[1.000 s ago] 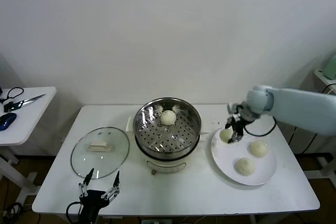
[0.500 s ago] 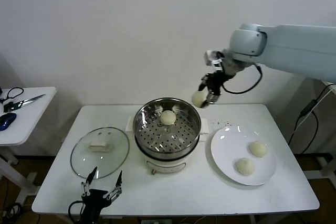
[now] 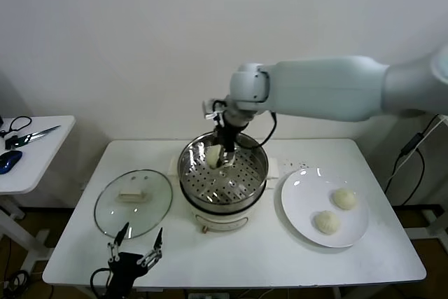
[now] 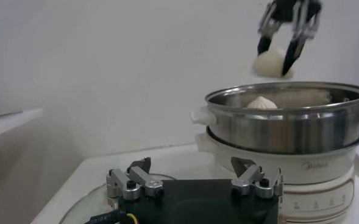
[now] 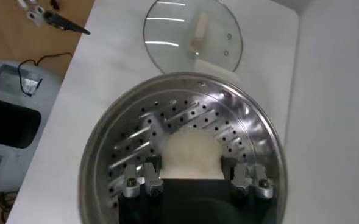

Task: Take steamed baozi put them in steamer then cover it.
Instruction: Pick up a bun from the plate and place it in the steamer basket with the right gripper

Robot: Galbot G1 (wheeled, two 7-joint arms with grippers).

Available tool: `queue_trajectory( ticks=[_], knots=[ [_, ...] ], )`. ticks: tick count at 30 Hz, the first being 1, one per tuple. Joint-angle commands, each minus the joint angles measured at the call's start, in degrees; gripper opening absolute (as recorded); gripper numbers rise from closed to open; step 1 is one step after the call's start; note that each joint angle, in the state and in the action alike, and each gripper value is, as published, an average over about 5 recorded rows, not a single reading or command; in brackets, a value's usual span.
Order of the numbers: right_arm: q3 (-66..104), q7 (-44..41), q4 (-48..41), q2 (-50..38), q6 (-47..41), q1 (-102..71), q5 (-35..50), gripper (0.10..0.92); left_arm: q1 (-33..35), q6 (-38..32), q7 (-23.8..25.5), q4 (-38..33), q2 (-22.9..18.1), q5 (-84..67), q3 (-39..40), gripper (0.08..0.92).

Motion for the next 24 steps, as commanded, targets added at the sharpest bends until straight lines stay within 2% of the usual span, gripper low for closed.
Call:
queue_trajectory(
  ticks=[1, 7, 17, 24],
  knots=[
    [1.05, 1.88, -8.69, 8.08, -1.02, -9.47, -2.29, 0.645, 0.03, 0.03, 0.02, -0.04, -0.03, -0.03, 0.03, 0.823],
    [1.71, 2.48, -12.93, 9.83, -0.94, -12.67, -4.22, 0.645, 0.07, -0.08, -0.04, 0.16, -0.09, -0.19, -0.2, 0.823],
    [1.96, 3.19, -13.98, 9.43, -0.55, -12.87, -5.84, 0.652, 0.16, -0.13, -0.08, 0.04, -0.24, -0.21, -0.18, 0.823],
    [2.1, 0.98, -10.41, 6.46, 1.87, -7.93, -5.25, 0.798, 0.42, -0.23, -0.25, -0.28, -0.47, -0.11, -0.07, 0.823]
  ],
)
